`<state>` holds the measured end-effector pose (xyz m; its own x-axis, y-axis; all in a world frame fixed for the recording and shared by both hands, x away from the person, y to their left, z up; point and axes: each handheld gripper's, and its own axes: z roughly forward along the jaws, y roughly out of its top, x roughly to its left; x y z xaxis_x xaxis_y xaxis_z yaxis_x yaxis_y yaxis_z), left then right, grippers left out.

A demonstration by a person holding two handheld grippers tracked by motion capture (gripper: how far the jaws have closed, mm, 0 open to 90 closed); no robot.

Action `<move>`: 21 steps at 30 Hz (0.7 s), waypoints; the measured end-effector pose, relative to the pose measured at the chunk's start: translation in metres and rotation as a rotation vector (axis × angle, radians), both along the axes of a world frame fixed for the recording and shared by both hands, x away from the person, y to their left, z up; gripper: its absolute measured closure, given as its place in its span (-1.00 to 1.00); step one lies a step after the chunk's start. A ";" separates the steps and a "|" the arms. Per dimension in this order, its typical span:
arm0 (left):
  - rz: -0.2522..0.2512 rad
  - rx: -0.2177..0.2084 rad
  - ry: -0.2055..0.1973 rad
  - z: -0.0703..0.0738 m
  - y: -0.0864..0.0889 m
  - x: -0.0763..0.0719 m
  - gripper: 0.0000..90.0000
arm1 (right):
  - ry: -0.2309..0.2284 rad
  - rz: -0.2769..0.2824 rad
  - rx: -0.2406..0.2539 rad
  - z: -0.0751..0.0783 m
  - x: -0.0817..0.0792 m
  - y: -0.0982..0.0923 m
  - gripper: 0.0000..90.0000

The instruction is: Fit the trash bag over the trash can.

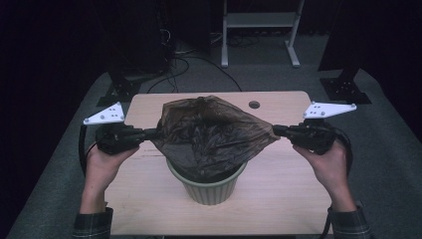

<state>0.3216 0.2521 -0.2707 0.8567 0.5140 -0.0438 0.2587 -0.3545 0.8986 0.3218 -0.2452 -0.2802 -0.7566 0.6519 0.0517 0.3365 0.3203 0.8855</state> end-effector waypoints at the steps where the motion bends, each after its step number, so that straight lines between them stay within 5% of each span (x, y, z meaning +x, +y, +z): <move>1: 0.005 0.001 0.003 -0.001 0.003 0.000 1.00 | 0.002 -0.007 0.002 0.000 0.003 -0.002 1.00; 12: 0.085 0.007 0.049 -0.023 0.039 -0.005 1.00 | 0.025 -0.080 -0.002 -0.022 0.015 -0.027 1.00; 21: 0.102 0.020 0.074 -0.039 0.046 -0.013 0.98 | 0.033 -0.061 0.015 -0.035 0.006 -0.032 0.99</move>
